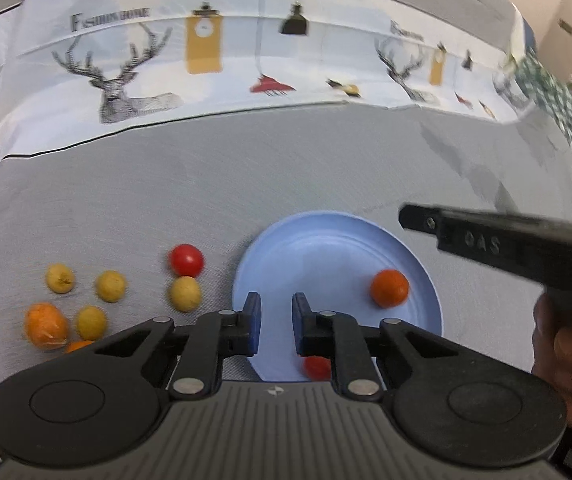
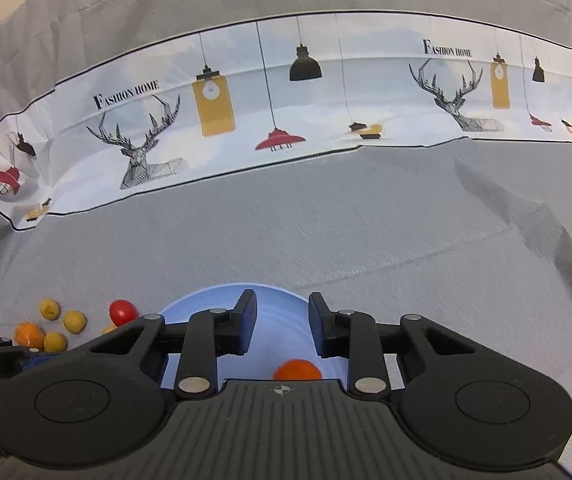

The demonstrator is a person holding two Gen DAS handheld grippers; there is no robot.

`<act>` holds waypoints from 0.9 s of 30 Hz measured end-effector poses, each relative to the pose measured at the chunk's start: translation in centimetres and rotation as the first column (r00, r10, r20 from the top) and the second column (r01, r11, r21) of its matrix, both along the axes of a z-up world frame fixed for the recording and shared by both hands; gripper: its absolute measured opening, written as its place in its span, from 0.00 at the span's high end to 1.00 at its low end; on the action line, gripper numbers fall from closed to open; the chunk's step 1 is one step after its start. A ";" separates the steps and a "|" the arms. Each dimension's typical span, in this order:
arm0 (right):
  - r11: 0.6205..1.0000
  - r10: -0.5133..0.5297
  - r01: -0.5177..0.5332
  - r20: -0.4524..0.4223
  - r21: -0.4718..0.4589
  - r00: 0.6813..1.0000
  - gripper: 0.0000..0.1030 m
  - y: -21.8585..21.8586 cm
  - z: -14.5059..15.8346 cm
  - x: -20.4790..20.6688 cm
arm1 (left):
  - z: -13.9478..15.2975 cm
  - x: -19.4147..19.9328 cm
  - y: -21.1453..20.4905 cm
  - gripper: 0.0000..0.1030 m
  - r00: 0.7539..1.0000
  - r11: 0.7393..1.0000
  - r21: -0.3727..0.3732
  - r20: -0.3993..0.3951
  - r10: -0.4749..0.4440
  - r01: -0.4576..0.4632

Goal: Organize fruits
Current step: 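Grasp the bagged mandarin with the left gripper while the right gripper grasps a yellow fruit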

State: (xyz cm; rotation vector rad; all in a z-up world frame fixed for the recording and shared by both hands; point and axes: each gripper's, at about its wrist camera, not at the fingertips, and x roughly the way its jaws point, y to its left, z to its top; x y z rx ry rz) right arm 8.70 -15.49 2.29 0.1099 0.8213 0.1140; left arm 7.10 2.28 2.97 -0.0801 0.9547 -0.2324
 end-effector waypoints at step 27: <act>0.958 0.284 -0.281 -0.058 0.055 0.957 0.70 13.3 -2.4 1.1 | -1.8 1.2 19.2 0.81 0.793 0.781 -0.158 -0.214 0.571 -0.605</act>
